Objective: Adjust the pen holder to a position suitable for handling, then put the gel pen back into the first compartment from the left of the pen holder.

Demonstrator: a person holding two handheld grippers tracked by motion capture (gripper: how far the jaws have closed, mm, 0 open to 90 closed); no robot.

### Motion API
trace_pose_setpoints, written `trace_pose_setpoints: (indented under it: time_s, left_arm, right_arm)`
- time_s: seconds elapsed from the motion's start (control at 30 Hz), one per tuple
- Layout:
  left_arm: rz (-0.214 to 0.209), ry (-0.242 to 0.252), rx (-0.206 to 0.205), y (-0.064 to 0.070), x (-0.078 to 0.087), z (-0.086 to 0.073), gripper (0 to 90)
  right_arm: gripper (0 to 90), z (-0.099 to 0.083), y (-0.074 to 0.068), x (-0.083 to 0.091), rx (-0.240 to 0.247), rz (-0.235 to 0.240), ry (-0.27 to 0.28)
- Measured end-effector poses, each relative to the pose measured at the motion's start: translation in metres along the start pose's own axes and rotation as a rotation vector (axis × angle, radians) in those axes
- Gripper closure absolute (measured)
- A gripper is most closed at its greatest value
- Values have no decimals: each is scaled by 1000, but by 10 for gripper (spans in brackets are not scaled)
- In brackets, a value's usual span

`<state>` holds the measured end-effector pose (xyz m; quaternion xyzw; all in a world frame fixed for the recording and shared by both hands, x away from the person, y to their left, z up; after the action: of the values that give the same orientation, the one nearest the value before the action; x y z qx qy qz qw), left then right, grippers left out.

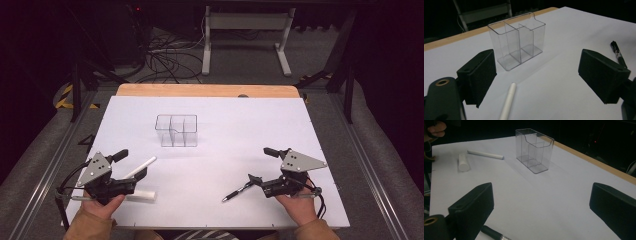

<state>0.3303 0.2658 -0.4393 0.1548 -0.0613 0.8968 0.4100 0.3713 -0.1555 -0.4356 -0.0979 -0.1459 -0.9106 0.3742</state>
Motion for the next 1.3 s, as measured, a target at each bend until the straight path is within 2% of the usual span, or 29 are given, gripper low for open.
trace_pose_setpoints:
  time_s: [0.6, 1.03, 1.3]
  left_arm:
    - [1, 2, 11, -1, 0, -1, 156]
    - [2, 1, 7, -1, 2, -2, 156]
    - [3, 3, 13, -1, 2, -3, 156]
  right_arm:
    - [60, 15, -4, -16, 34, 52, -31]
    - [64, 17, -7, -22, 63, 106, -106]
    - [66, 18, -6, -23, 68, 124, -113]
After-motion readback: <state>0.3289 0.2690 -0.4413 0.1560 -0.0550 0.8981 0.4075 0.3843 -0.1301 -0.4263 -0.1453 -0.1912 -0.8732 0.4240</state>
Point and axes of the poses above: each handheld gripper's, and its own axes: x roughly backward along the jaws, z roughly out of its top, y roughly to its right, the point moved 5 cm from there along -x, roughly forward along the jaws, and after that the axes turned 12 degrees about -z, right-handed, at the moved point
